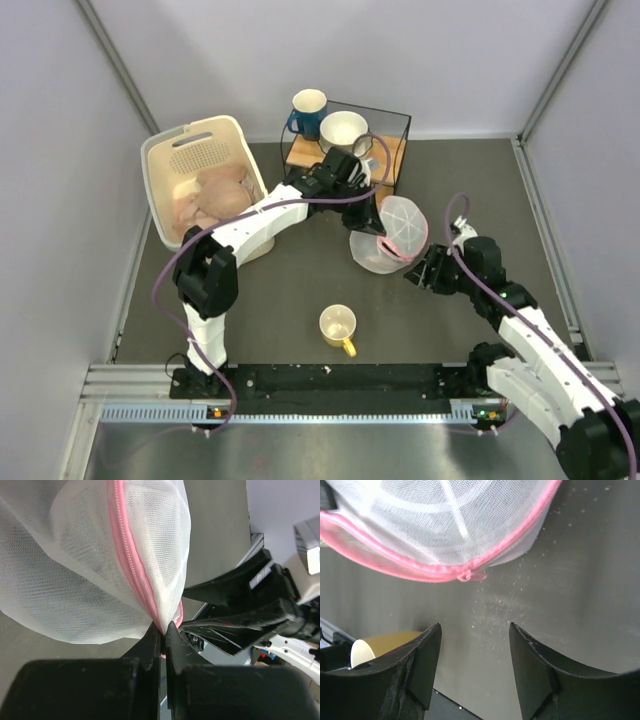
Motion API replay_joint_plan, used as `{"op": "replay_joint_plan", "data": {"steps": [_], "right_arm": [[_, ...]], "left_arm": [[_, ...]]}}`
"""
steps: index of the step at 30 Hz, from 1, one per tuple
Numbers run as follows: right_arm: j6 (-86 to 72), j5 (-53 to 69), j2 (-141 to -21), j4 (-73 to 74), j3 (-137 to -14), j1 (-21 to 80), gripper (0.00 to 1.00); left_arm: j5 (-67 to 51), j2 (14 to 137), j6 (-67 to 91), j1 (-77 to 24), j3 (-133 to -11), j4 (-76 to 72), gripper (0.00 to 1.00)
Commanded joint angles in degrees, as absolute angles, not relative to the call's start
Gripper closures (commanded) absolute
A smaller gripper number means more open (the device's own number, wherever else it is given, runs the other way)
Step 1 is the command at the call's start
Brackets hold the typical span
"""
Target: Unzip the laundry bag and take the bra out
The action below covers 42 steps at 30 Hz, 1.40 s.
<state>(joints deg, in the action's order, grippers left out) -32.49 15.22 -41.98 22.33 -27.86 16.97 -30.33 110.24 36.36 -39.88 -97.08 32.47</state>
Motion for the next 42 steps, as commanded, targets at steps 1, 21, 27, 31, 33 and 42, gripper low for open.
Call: {"op": "replay_joint_plan", "data": {"steps": [1, 21, 27, 31, 33, 42], "right_arm": [[-30.2, 23.5, -48.6, 8.3, -27.7, 16.6, 0.42], [-27.3, 32.3, -59.0, -9.1, -25.8, 16.5, 0.37], [-28.5, 33.0, -58.0, -11.2, -24.8, 16.4, 0.43], [-27.8, 31.3, -56.4, -8.9, -24.2, 16.5, 0.51], [-27.3, 29.6, -55.6, -8.1, -24.0, 16.5, 0.55], [-27.1, 26.6, -54.6, -5.9, -23.7, 16.5, 0.87]], "left_arm": [[-33.9, 110.5, 31.4, -39.0, -100.7, 33.7, 1.00], [-39.5, 111.7, 26.1, -36.7, -102.8, 36.7, 1.00], [-39.9, 112.1, 26.2, -36.7, -103.2, 36.5, 1.00], [-39.9, 112.2, 26.2, -36.5, -103.2, 36.7, 1.00], [-40.0, 112.1, 26.1, -36.4, -103.1, 36.6, 1.00], [-40.1, 112.1, 26.2, -36.3, -102.7, 36.7, 1.00]]}}
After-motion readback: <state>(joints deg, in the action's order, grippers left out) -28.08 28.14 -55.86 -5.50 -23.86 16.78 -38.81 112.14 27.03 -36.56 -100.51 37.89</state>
